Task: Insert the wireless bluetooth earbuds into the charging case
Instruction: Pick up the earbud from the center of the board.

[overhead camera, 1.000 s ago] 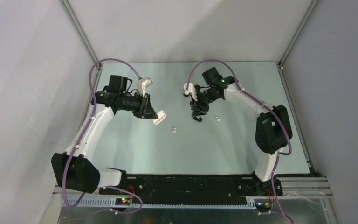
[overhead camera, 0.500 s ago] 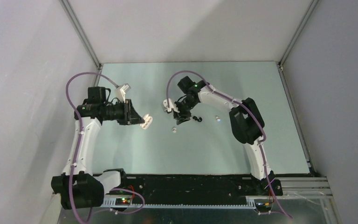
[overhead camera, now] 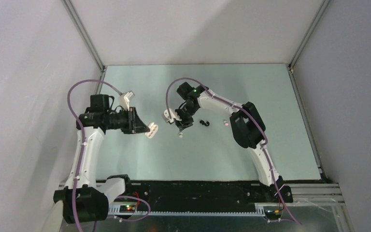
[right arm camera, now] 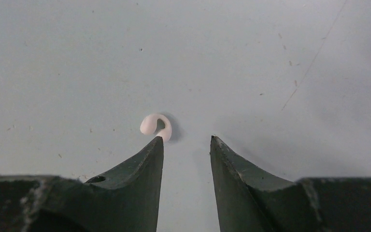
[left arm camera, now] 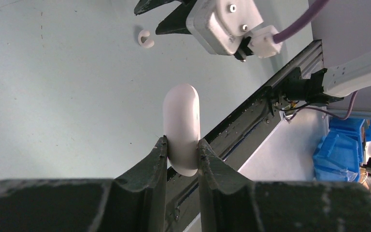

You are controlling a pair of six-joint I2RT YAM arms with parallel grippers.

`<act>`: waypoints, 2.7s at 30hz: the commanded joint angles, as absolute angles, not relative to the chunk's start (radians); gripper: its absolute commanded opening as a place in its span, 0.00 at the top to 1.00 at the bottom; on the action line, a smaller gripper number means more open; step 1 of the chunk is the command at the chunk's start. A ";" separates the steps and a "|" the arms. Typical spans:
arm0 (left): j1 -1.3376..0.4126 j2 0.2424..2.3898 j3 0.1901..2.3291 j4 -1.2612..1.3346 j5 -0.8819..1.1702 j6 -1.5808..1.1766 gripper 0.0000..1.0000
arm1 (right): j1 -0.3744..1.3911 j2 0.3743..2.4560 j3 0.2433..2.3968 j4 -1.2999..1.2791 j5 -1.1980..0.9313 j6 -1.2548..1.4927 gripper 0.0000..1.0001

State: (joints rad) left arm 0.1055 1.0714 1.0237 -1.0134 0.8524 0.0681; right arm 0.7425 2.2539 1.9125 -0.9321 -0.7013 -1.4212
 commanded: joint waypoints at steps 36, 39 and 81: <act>0.119 1.019 0.974 -1.015 0.873 0.045 1.00 | 0.786 2.321 1.944 -0.998 -0.633 -1.535 0.55; 0.119 1.021 0.975 -1.015 0.873 0.048 1.00 | 0.785 2.319 1.944 -1.000 -0.631 -1.538 0.55; 0.119 1.027 0.963 -1.015 0.884 0.061 1.00 | 0.786 2.293 1.932 -1.086 -0.590 -1.511 0.70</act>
